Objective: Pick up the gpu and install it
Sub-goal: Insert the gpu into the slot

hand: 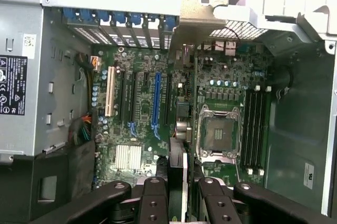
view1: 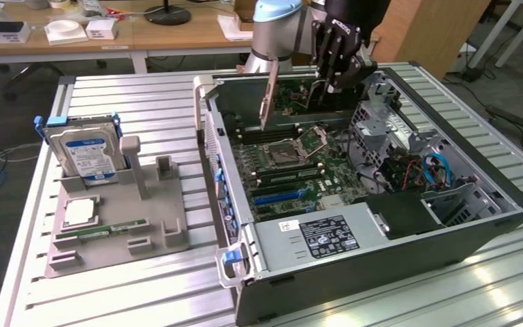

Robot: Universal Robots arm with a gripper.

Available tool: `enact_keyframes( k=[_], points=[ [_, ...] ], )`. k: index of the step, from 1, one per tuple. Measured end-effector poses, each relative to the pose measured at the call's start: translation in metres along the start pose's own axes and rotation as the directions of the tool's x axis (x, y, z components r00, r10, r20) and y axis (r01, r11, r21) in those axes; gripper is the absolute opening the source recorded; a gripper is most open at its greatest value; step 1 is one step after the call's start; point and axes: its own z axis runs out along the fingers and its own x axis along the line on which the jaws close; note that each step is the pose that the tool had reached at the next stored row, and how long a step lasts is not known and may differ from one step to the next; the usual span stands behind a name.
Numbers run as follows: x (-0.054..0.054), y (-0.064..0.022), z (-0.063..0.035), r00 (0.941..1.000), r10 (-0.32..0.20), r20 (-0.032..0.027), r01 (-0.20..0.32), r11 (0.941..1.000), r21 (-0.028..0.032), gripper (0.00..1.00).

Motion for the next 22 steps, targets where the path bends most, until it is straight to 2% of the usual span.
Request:
enact_keyframes(
  k=[2,6,7,10,14,22],
  points=[
    [0.000,0.0000,0.0003,1.0000,0.000,-0.0002,0.000,1.0000,0.0053,0.27],
    [0.000,-0.0001,0.0023,1.0000,0.000,-0.0011,0.000,0.9997,0.0229,0.27],
    [0.000,-0.0002,0.0037,1.0000,0.000,-0.0011,0.000,0.9997,0.0255,0.27],
    [0.000,0.0003,0.0092,0.9998,0.018,-0.0003,-0.018,0.9995,0.0263,0.27],
    [0.000,0.0001,0.0149,0.9968,0.080,0.0027,-0.080,0.9965,0.0267,0.27],
    [0.001,0.0005,0.0164,0.9968,0.080,0.0026,-0.080,0.9964,0.0267,0.27]
  ],
)
